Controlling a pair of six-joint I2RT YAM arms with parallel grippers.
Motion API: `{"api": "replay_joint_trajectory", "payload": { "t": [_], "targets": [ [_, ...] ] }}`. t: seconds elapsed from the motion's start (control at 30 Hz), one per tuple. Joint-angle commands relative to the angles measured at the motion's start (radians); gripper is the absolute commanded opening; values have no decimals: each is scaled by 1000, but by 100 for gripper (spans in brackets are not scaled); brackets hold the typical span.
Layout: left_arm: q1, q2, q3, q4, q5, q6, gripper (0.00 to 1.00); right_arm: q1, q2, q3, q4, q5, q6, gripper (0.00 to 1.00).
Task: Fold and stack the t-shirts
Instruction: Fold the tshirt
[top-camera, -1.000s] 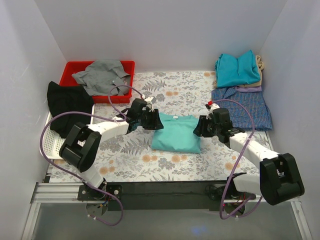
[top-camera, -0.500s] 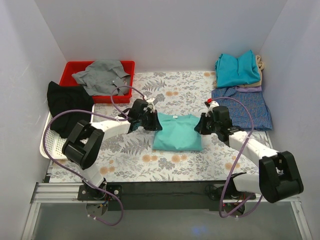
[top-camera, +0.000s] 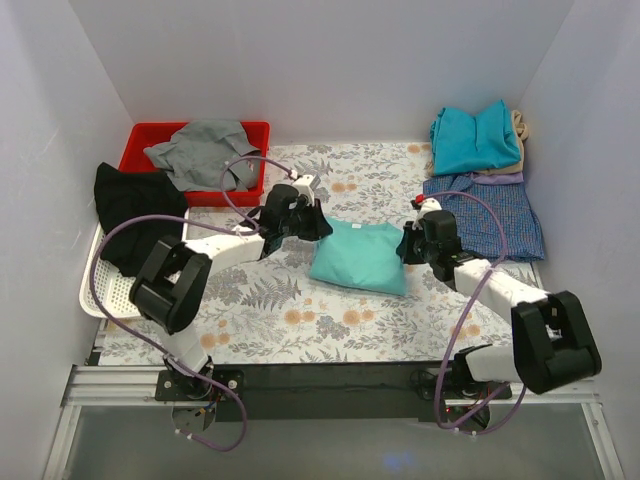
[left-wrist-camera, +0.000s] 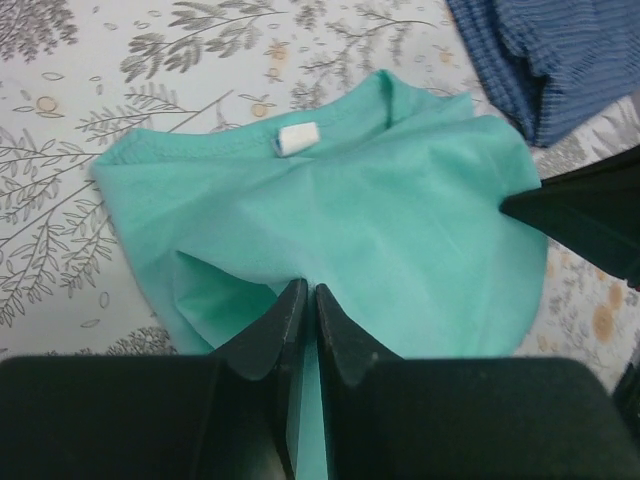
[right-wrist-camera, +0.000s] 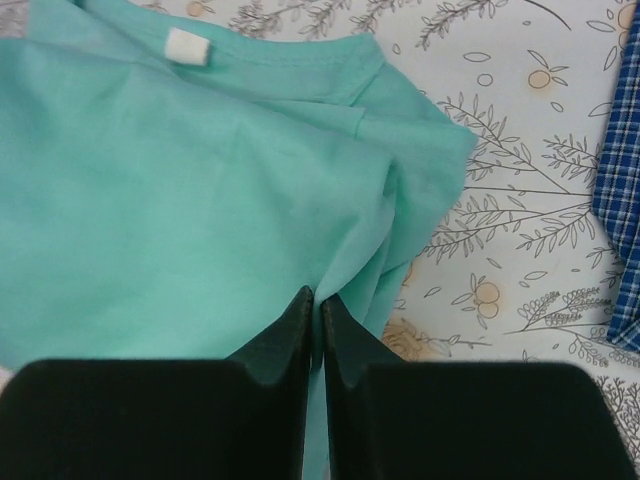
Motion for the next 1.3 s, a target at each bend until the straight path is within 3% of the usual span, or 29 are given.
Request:
{"api": "replay_joint_trajectory", "payload": {
  "t": [0.0,0.13,0.27,0.3,0.4,0.53,0.63,0.73,0.9,1.1,1.27],
  "targets": [
    [15,90,30,81,-70,41,9,-13,120,47,130,84,-63,13],
    [27,166,47,144,-85,50,16,-16,199,78,191,158,-59,15],
    [29,188,92,136,-139,69,24,-16,201,109,187,161,-57,26],
    [29,182,99,125,-165,70,25,-16,187,107,187,157,-57,38],
    [29,121,87,117,-223,90,29,-16,112,86,188,147,-74,50],
    [49,39,112,59,-259,113,32,-18,23,103,154,121,-119,56],
    [49,-10,135,2,-274,115,38,-18,10,153,115,-1,-122,58],
    [49,-36,147,-71,-170,101,39,-18,81,233,62,-139,-94,58],
    [49,-2,120,-49,222,-46,35,-18,222,284,49,-195,-57,56],
    [46,106,69,-14,344,-111,31,-30,314,281,45,-158,-24,56],
    [46,163,4,9,303,-132,30,-33,297,218,41,-42,-8,56]
  ]
}}
